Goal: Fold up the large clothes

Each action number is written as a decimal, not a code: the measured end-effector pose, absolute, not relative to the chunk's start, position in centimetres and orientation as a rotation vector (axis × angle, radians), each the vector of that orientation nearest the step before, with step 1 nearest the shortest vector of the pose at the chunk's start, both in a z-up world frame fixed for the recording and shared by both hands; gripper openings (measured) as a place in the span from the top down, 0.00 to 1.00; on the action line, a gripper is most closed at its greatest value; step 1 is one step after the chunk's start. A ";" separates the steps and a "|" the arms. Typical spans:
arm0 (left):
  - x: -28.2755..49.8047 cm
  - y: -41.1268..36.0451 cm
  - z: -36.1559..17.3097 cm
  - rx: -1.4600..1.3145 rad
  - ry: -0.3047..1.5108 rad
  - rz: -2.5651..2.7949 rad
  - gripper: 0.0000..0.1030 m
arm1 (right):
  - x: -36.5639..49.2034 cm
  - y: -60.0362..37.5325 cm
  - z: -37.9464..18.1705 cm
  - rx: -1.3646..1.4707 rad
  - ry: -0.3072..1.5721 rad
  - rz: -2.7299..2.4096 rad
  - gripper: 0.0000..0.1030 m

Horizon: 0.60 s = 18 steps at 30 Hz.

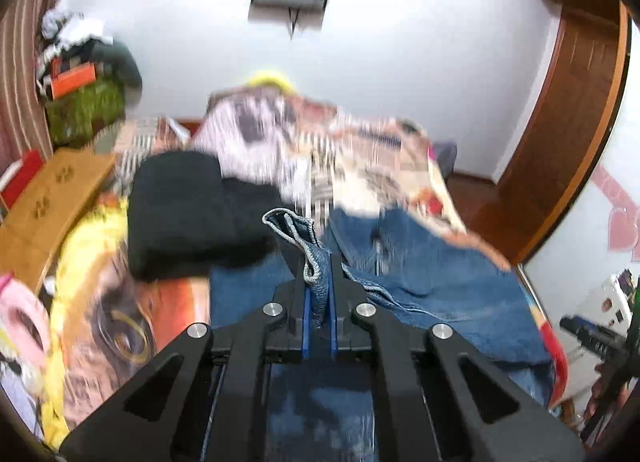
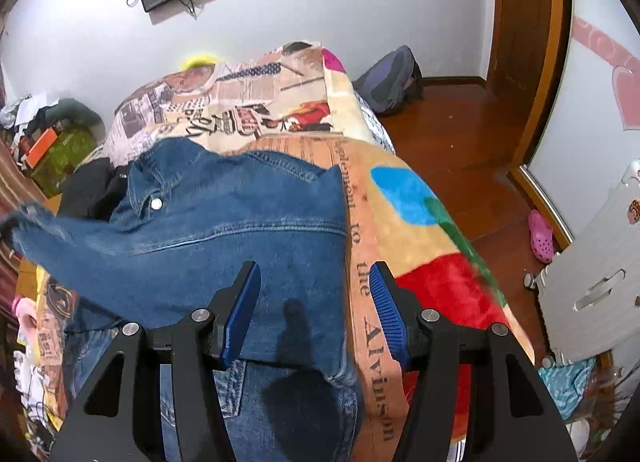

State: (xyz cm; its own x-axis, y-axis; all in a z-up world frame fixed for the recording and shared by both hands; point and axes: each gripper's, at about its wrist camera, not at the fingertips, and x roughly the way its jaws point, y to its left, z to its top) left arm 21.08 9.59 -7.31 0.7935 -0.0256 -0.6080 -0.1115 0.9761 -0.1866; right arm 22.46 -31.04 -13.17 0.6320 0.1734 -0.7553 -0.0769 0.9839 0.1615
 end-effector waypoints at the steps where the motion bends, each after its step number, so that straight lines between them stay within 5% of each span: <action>1: 21.2 9.7 -6.8 -0.201 0.635 0.055 0.95 | 22.5 -31.0 -13.2 0.117 0.874 0.143 0.49; 7: 21.6 11.0 -9.4 -0.154 0.684 0.106 0.95 | 23.1 -30.1 -14.3 0.118 0.915 0.160 0.49; 18: 20.8 12.8 -22.8 -0.158 1.004 0.139 0.89 | 23.0 -28.9 -16.6 0.083 0.987 0.164 0.49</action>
